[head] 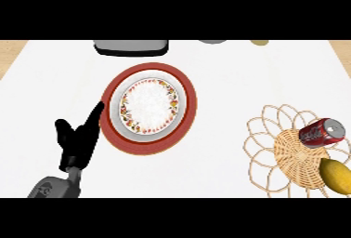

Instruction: Pick the can from the placemat and place it in the plate

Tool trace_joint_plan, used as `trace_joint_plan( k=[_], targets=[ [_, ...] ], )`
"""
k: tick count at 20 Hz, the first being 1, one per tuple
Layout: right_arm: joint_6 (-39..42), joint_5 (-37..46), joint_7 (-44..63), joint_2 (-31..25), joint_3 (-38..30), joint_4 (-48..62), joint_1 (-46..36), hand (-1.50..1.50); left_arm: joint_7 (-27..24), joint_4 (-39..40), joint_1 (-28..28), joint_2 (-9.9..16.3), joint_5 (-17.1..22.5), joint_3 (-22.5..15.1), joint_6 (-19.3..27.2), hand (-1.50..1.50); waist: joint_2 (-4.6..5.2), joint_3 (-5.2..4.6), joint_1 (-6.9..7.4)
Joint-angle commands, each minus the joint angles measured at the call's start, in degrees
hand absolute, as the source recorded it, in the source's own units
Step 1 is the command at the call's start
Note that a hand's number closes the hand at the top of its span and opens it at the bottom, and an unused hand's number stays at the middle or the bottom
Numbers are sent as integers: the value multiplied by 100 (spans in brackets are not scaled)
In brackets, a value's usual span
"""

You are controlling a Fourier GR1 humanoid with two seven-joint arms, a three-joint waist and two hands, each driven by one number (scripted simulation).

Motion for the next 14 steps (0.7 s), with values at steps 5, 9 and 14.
trace_joint_plan(
  k=[5, 9, 14],
  targets=[
    [634, 1425, -227, -862, 1162, -333, -165, -150, 199, 2, 177, -232, -21, -220, -48, 0, 10, -47, 0],
    [364, 1722, 46, -765, 1416, -829, -41, -150, 234, -267, 550, -201, -86, -237, -27, 0, -46, -53, -118],
    [207, 2061, 370, -472, 1602, -1084, -77, -150, 141, -142, 572, -222, -143, -109, -171, 0, -43, -53, -139]
  ],
)
